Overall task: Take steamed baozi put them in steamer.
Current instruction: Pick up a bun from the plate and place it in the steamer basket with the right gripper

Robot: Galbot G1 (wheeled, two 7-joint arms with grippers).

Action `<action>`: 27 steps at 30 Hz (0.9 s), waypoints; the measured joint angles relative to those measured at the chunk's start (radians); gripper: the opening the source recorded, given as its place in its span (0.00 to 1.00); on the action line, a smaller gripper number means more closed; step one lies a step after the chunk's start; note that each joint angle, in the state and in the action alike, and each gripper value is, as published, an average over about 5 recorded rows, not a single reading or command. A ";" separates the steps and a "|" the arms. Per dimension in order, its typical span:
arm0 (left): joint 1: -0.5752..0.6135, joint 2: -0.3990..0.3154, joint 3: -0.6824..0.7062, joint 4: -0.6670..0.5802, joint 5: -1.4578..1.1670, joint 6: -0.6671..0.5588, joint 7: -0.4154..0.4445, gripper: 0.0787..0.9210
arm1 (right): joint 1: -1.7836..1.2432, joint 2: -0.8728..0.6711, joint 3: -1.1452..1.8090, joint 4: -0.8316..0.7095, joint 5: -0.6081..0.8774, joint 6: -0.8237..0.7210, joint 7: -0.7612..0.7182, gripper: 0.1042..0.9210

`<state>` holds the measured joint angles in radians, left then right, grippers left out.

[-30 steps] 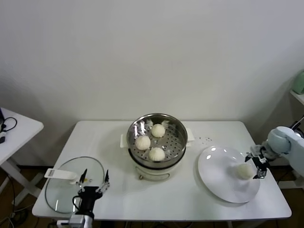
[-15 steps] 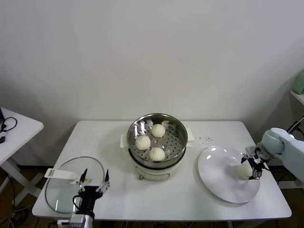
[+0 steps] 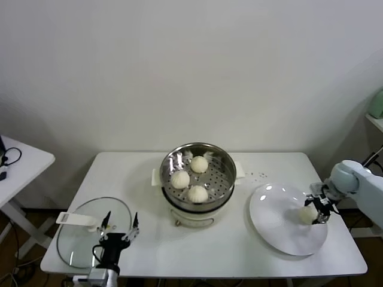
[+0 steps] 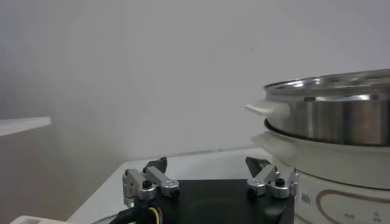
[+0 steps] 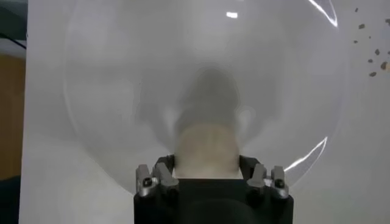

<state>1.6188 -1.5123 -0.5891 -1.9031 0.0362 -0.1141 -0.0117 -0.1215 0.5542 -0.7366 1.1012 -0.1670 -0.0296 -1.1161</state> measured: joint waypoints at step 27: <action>0.000 0.000 0.038 -0.034 0.000 -0.001 0.002 0.88 | 0.823 0.214 -0.760 0.019 0.823 -0.187 0.052 0.72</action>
<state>1.6192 -1.5120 -0.5511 -1.9373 0.0359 -0.1148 -0.0096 0.7014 0.7685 -1.4965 1.1197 0.6558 -0.2169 -1.0643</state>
